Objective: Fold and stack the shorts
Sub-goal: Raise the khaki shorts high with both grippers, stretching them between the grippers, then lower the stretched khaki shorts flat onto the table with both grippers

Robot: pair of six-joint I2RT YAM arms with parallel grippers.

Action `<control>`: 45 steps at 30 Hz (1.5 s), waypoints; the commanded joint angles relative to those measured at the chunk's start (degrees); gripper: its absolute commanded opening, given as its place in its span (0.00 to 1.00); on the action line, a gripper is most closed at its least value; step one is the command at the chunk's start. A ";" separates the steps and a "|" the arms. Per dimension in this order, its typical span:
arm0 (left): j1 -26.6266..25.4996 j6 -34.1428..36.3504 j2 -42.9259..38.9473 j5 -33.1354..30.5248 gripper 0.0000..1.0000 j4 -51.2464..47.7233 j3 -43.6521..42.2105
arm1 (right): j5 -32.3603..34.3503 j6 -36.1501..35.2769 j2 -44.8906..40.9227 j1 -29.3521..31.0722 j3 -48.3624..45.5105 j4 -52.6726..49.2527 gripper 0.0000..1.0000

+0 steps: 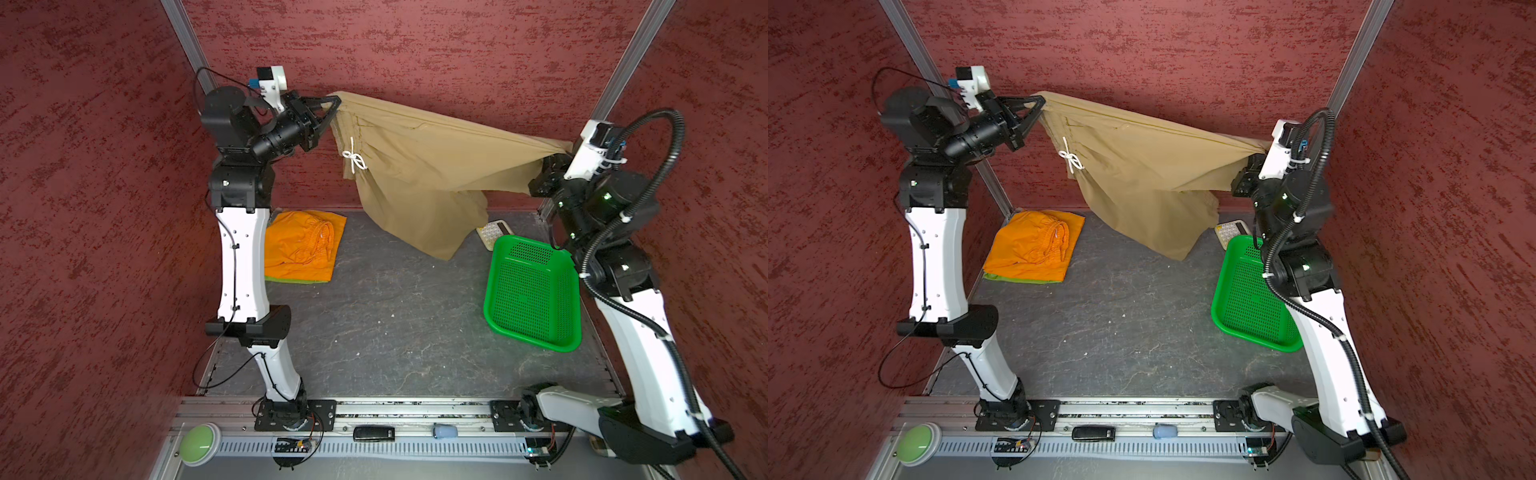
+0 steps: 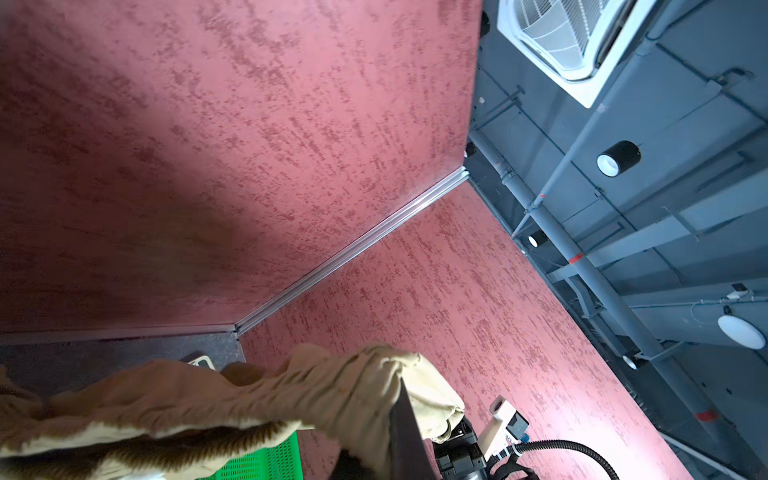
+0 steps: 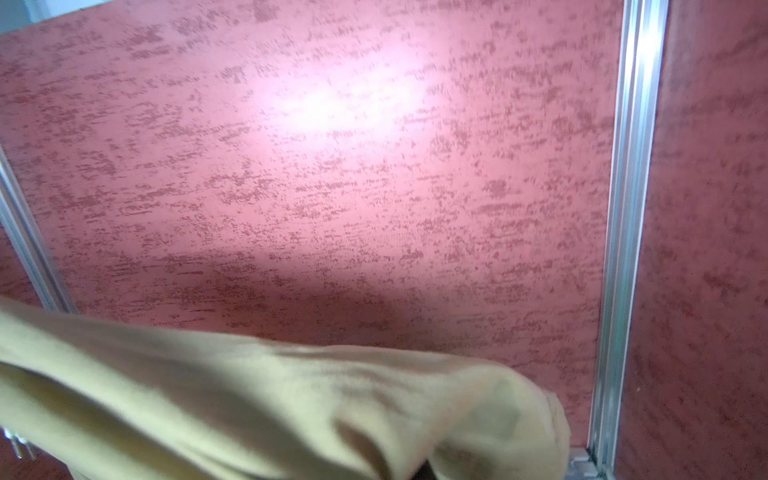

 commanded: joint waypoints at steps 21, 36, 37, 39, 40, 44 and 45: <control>11.65 8.23 -4.19 -7.08 0.00 -0.48 -47.34 | -13.79 -8.88 46.18 -10.85 25.66 -19.66 0.00; 8.77 15.61 6.92 -6.98 0.01 -0.16 -56.74 | -17.94 -6.02 53.88 -10.59 33.56 -25.70 0.00; 8.64 15.35 8.25 -6.50 0.01 -0.28 -54.38 | -18.15 -5.51 52.47 -10.47 33.25 -26.82 0.00; 8.43 15.23 10.60 -6.46 0.02 -1.10 -49.83 | -17.55 -4.59 49.10 -9.75 30.47 -28.62 0.00; 8.39 15.39 11.66 -6.58 0.02 -1.86 -47.52 | -16.96 -4.30 46.77 -8.99 27.99 -29.32 0.00; 8.51 16.32 13.33 -6.35 0.04 -4.00 -44.03 | -12.62 -2.13 35.36 -4.60 9.70 -27.67 0.00; 8.60 16.60 12.81 -6.17 0.05 -4.04 -45.33 | -11.56 -0.68 31.98 -3.39 4.14 -26.70 0.00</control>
